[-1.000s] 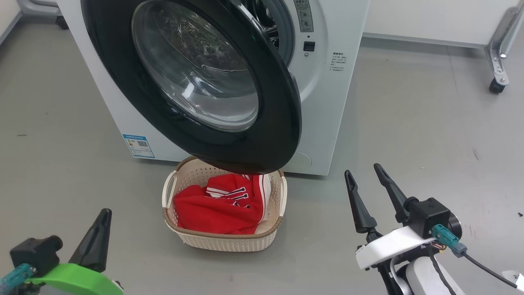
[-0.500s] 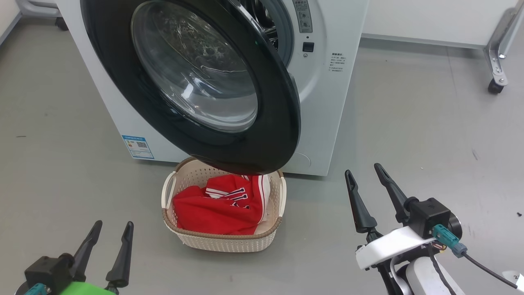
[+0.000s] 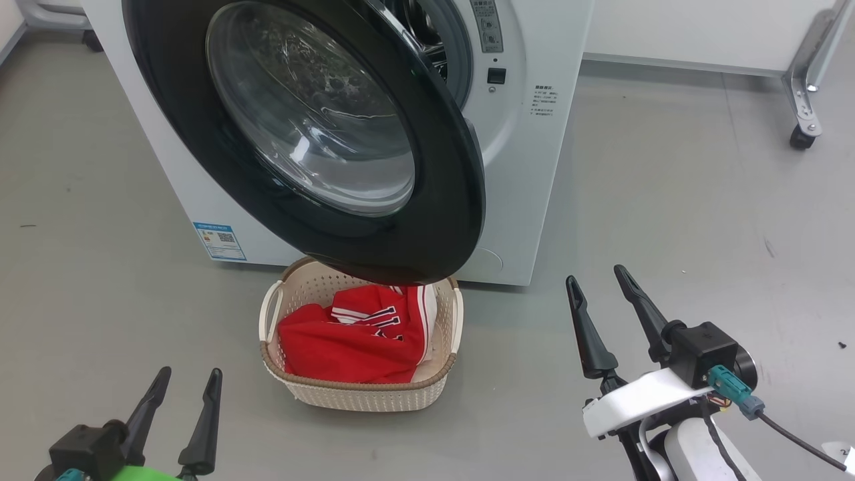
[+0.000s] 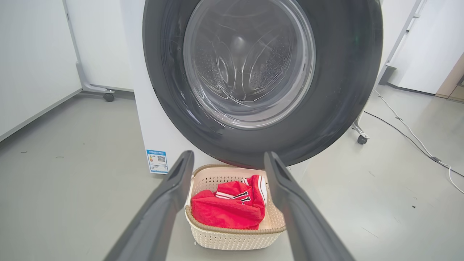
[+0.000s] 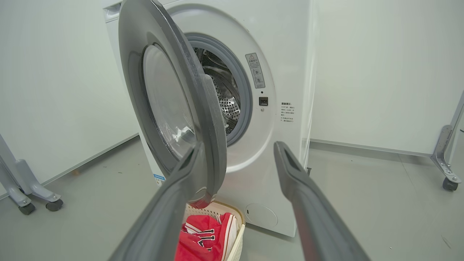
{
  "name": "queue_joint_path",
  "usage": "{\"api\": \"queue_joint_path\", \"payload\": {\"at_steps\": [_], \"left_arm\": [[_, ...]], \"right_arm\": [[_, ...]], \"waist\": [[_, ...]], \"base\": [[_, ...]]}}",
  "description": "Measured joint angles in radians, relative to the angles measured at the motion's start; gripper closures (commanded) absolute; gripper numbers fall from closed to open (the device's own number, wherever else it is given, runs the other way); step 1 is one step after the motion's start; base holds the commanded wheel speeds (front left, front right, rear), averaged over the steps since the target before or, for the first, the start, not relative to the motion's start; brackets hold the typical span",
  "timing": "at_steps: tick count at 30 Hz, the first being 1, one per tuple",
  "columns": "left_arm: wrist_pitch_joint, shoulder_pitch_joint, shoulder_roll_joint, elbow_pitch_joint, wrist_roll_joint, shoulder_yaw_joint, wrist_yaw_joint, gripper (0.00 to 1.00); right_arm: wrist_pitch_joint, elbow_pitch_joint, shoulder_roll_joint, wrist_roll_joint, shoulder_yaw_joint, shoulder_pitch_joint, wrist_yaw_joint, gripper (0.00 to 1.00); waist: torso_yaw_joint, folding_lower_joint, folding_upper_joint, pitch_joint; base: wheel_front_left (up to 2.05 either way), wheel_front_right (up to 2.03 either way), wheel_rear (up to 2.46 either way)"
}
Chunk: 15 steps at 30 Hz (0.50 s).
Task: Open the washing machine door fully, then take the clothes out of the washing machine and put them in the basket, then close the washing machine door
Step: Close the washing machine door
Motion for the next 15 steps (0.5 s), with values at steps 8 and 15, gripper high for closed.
{"api": "queue_joint_path", "payload": {"at_steps": [8,15], "left_arm": [[-0.009,0.000,-0.012,0.017,0.003,-0.001,0.000,0.00],[-0.010,0.000,-0.018,0.022,0.009,0.001,0.000,0.00]], "right_arm": [[0.000,-0.008,0.006,-0.014,-0.093,0.003,-0.081,0.00],[0.000,-0.013,0.008,-0.016,-0.122,0.022,-0.127,0.00]], "waist": [[-0.004,0.0000,0.0000,-0.001],[-0.007,0.0000,0.0000,0.003]], "base": [[0.00,0.00,0.00],[0.00,0.00,0.00]]}}
